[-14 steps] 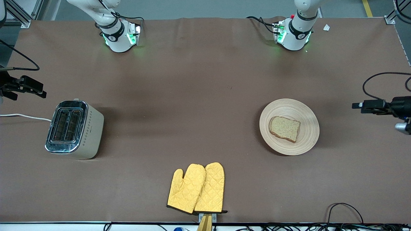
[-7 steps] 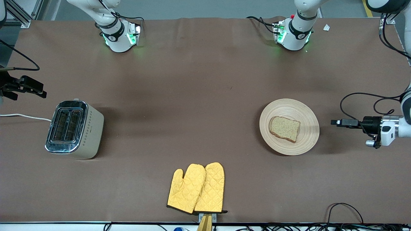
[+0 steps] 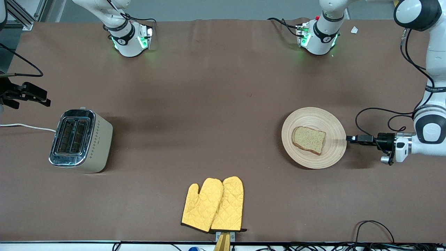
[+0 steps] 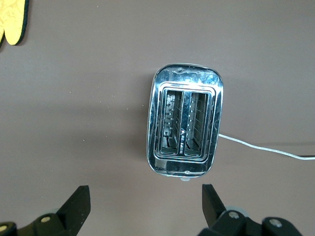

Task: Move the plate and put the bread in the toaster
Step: 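Reach the left gripper to the rim of the wooden plate, then grasp the plate rim and slide it toward the toaster with the left gripper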

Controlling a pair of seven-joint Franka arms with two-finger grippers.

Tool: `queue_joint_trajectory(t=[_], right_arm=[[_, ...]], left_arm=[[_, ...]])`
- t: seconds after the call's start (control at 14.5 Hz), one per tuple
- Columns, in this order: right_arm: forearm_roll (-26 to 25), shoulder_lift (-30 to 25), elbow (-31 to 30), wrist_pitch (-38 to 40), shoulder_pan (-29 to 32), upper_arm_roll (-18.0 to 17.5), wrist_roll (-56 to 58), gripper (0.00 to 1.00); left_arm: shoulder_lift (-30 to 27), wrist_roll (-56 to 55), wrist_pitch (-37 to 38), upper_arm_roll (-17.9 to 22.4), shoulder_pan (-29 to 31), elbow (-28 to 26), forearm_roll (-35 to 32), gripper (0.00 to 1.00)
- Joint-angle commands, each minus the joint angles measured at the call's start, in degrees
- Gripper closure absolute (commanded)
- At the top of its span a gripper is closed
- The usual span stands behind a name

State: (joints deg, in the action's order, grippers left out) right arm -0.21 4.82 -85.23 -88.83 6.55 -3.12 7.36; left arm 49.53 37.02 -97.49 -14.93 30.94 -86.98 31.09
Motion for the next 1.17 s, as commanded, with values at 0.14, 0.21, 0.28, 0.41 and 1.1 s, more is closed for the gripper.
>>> queue_joint_trajectory(t=[0.14, 0.21, 0.28, 0.41, 1.1], right_arm=[[1.0, -1.92, -1.96, -0.21, 0.66, -0.31, -0.41, 0.0], [1.0, -1.83, -1.96, -0.21, 0.66, -0.31, -0.41, 0.0], [1.0, -1.83, -1.96, -0.21, 0.66, -0.31, -0.41, 0.0], [1.0, -1.83, -1.96, -0.21, 0.66, -0.31, -0.41, 0.0], [1.0, -1.83, -1.96, -0.21, 0.75, -0.31, -0.41, 0.0]], left_arm=[[2.77, 7.45, -0.77, -0.28, -0.35, 1.2, 1.69, 0.58], [2.77, 7.45, -0.86, -0.28, -0.35, 1.2, 1.87, 0.77], [2.77, 7.45, -1.03, -0.28, -0.35, 1.2, 2.22, 0.9], [2.77, 7.98, -1.12, -0.28, -0.09, 1.2, 2.48, 1.0], [1.8, -2.88, 0.73, -13.89, -2.88, 1.46, 7.39, 1.0]])
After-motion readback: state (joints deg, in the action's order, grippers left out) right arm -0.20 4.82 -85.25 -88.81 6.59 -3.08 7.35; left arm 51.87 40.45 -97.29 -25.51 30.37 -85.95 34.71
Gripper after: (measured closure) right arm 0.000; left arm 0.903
